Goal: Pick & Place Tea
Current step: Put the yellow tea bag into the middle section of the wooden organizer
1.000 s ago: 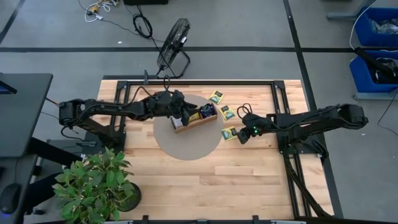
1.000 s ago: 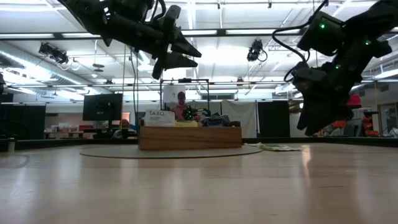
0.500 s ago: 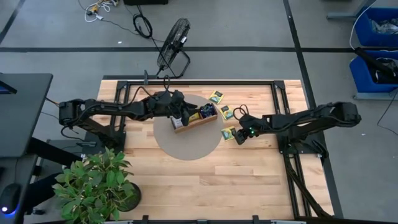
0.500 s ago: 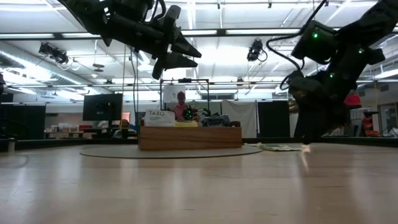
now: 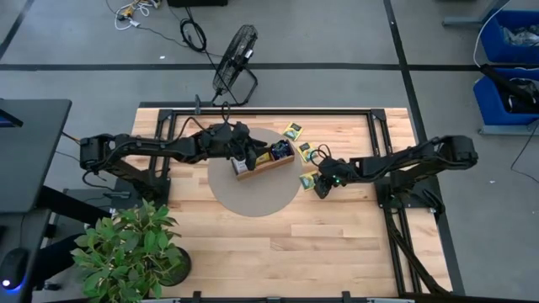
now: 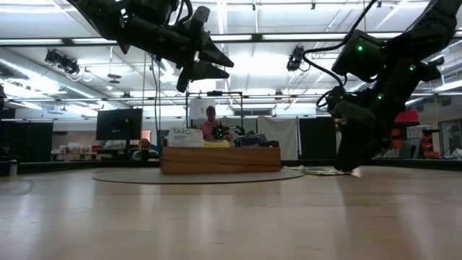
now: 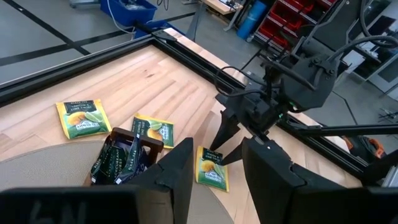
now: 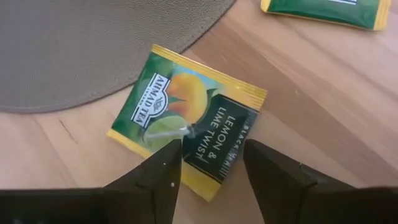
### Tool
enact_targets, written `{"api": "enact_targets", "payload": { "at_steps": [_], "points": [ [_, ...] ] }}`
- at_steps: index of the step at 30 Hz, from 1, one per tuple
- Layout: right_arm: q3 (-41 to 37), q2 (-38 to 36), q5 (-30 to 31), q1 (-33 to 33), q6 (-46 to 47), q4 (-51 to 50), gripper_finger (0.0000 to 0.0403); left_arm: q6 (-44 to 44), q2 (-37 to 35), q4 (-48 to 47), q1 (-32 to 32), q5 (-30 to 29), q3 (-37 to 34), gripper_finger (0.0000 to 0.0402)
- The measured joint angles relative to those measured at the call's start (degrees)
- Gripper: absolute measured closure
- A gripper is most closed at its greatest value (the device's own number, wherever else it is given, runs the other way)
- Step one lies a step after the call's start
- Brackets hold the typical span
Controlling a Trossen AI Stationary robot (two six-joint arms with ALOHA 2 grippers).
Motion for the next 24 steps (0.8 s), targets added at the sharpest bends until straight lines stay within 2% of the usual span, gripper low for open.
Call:
{"api": "enact_targets", "payload": {
  "at_steps": [6,9,12,18,24],
  "points": [
    [0.09,3.49,1.58,0.54,-4.89,4.27,0.0214,-0.04,0.00,-0.44,0.00,-0.01,-0.02,0.0259],
    [0.27,4.98,2.48,0.57,-4.92,4.97,0.0228,-0.11,0.00,-0.39,0.00,0.00,-0.02,0.0260],
    [0.35,5.42,3.13,0.74,-5.96,4.68,0.0268,-1.27,0.00,-0.42,0.00,-0.02,-0.02,0.0260],
    [0.31,5.47,3.73,0.56,-7.21,4.44,0.0389,-1.25,0.00,-0.50,0.00,-0.02,-0.02,0.0260],
    [0.21,4.87,3.52,0.58,-7.78,4.35,0.0398,-1.22,0.00,-0.52,0.00,-0.02,-0.02,0.0260]
  ]
}}
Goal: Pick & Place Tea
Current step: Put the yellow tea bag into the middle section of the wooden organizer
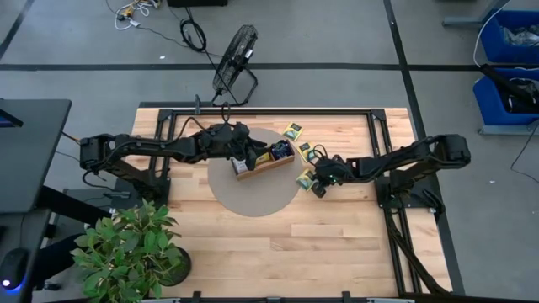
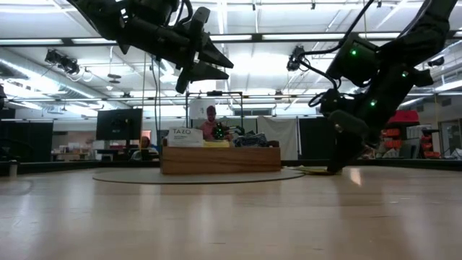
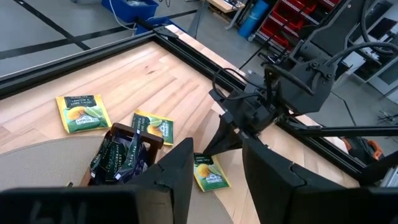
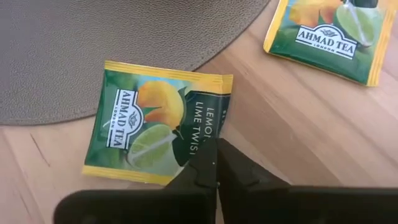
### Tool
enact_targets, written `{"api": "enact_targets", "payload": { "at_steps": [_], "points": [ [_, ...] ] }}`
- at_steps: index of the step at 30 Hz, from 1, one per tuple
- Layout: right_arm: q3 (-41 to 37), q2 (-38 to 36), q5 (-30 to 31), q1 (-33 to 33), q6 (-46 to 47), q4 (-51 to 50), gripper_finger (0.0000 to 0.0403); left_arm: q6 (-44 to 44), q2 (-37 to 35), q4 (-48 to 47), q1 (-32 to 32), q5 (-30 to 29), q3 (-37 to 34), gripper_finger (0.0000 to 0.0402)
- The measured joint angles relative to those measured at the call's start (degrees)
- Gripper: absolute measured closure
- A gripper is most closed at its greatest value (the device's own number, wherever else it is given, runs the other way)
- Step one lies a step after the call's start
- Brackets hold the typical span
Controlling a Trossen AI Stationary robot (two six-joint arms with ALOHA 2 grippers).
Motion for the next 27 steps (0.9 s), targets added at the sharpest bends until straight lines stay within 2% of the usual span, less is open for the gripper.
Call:
{"api": "enact_targets", "payload": {
  "at_steps": [10,13,19,27],
  "points": [
    [-0.83,-10.19,-6.57,0.31,-4.74,-7.94,0.0401,0.04,0.00,-0.02,0.07,0.18,0.00,0.0259],
    [-0.77,-13.24,-8.14,1.00,-6.19,-7.82,0.0402,-1.38,0.00,0.08,0.07,2.55,0.00,0.0260],
    [0.16,-17.76,-8.15,3.86,-6.83,-8.48,0.0402,-2.73,0.00,0.05,-0.24,5.77,0.00,0.0260],
    [6.97,-18.70,-6.44,7.41,-12.35,-12.52,0.0403,-5.94,0.00,0.26,-0.26,11.07,0.00,0.0259]
  ]
}}
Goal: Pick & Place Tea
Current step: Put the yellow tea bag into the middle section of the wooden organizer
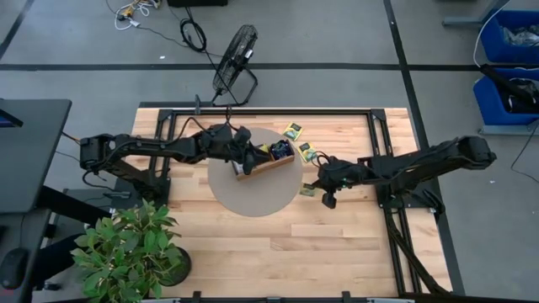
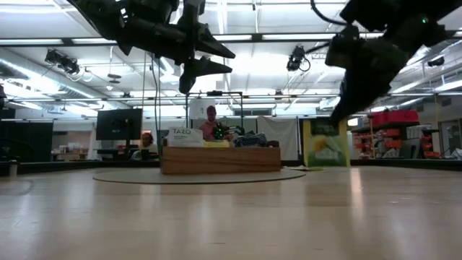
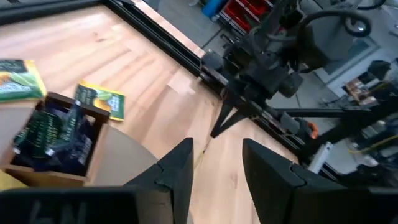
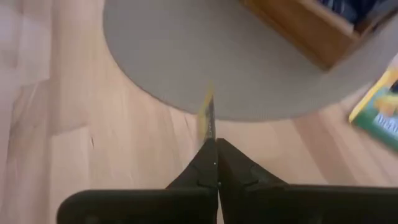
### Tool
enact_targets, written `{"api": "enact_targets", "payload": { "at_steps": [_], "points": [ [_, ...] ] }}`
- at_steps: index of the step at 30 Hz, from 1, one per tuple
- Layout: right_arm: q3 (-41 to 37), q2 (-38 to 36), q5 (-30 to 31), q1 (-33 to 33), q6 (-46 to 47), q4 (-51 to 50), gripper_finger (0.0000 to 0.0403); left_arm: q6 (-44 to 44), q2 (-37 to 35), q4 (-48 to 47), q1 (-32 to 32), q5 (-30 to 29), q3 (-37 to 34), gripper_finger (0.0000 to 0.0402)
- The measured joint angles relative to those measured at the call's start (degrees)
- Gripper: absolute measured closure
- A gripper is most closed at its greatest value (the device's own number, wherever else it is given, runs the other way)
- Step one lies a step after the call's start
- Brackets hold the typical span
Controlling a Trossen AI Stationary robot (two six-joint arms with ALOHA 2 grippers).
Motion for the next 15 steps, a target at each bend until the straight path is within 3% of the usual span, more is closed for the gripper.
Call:
{"api": "enact_targets", "payload": {
  "at_steps": [5,15],
  "points": [
    [3.03,0.00,0.65,0.44,-1.34,-0.33,0.0403,0.25,0.02,0.61,-0.39,4.25,0.00,0.0259],
    [10.74,0.00,0.68,0.43,-8.47,-4.05,0.0403,2.35,0.55,2.62,-4.08,2.62,0.00,0.0259]
  ]
}}
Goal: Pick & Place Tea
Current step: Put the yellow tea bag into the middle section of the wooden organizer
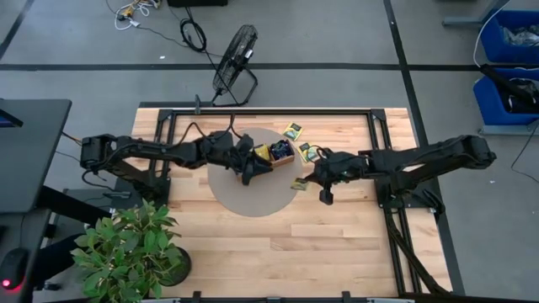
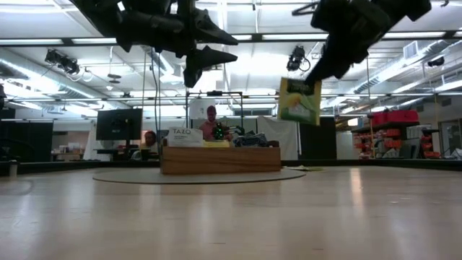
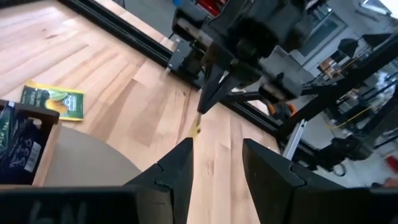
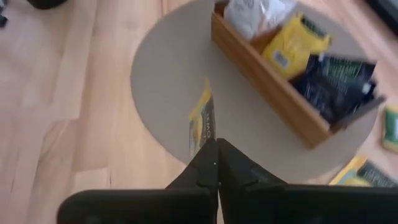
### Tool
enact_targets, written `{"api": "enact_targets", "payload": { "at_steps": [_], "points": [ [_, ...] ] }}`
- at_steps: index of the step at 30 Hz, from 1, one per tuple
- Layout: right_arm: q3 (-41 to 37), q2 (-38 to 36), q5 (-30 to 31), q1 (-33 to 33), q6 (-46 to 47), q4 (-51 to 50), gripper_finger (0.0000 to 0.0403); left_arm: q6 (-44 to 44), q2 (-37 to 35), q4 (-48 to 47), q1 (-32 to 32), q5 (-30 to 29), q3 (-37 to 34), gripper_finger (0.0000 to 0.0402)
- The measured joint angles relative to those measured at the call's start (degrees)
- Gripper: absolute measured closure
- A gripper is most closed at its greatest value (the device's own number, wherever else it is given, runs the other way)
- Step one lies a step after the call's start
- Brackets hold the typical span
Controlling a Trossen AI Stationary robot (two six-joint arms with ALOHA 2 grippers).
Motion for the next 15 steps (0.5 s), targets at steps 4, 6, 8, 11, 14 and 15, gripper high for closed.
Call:
{"api": "enact_targets", "payload": {
  "at_steps": [4,6,8,11,14,15],
  "points": [
    [2.46,-0.02,0.01,-0.01,-2.45,-0.83,0.0403,0.80,-0.02,0.12,-0.82,-0.64,0.00,0.0259],
    [3.76,-0.02,0.02,-0.01,-3.86,-0.76,0.0403,0.80,-0.02,0.23,-0.90,-0.66,0.00,0.0259],
    [5.43,0.24,0.02,0.01,-5.11,-1.02,0.0403,0.72,-0.02,0.23,-1.06,-0.97,0.00,0.0259],
    [7.85,1.60,-0.12,0.02,-6.53,-1.79,0.0403,0.55,-0.01,0.61,-1.06,-1.41,0.00,0.0259],
    [9.77,3.72,-0.50,0.01,-7.32,-1.82,0.0403,1.84,-0.02,1.07,-1.16,-2.00,0.50,0.0259],
    [10.25,4.55,-0.56,0.01,-7.57,-1.88,0.0403,2.73,-0.02,1.08,-1.33,-2.08,0.86,0.0259]
  ]
}}
